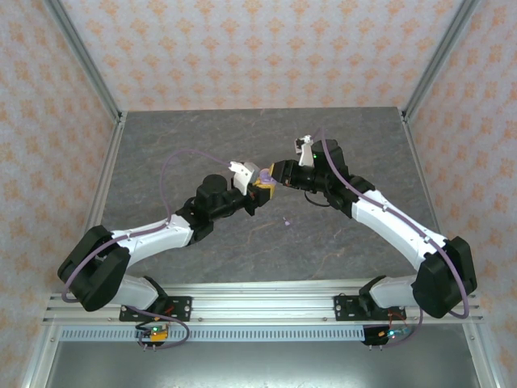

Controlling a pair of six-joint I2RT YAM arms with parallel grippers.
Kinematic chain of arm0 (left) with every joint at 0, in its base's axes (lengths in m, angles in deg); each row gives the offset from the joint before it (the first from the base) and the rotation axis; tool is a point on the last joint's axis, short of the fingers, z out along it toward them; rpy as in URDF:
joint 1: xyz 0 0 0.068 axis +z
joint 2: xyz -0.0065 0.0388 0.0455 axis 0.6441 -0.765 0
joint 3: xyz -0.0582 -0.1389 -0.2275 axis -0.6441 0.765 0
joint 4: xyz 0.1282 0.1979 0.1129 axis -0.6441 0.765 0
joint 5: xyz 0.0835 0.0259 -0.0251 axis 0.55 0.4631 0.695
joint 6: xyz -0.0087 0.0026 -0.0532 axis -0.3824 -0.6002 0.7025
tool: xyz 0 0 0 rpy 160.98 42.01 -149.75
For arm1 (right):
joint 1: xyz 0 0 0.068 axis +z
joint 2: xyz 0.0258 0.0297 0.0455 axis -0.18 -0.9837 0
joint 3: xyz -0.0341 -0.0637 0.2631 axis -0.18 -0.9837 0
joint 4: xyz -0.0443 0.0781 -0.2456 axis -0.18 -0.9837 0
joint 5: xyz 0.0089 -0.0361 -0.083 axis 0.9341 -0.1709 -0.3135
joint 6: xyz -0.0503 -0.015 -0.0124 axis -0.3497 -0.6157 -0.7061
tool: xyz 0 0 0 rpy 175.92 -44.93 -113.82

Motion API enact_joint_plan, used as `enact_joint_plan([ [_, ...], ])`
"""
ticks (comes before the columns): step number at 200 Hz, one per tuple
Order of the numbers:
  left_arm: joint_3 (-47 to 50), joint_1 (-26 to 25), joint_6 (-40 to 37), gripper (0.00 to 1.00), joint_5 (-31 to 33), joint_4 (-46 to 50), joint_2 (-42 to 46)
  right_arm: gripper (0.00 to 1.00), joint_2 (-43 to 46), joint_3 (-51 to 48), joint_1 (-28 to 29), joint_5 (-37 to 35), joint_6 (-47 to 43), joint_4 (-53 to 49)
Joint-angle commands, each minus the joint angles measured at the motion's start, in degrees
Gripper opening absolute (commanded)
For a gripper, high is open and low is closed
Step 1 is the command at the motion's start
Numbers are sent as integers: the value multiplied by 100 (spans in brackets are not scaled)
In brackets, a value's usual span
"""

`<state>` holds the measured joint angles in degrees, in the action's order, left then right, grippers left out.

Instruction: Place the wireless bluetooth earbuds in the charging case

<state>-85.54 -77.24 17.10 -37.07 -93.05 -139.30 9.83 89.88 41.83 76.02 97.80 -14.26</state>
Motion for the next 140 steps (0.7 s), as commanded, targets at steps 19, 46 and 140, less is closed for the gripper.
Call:
enact_joint_plan([
  [19, -198, -38, 39, 14, 166, -41, -19, 24, -27, 110, 53, -83, -117, -185],
  [46, -202, -39, 39, 14, 157, -38, -26, 25, -55, 174, 121, -138, -206, -289],
  [140, -123, -38, -93, 14, 113, -39, 73, 37, -101, 235, 145, -84, -205, -382],
])
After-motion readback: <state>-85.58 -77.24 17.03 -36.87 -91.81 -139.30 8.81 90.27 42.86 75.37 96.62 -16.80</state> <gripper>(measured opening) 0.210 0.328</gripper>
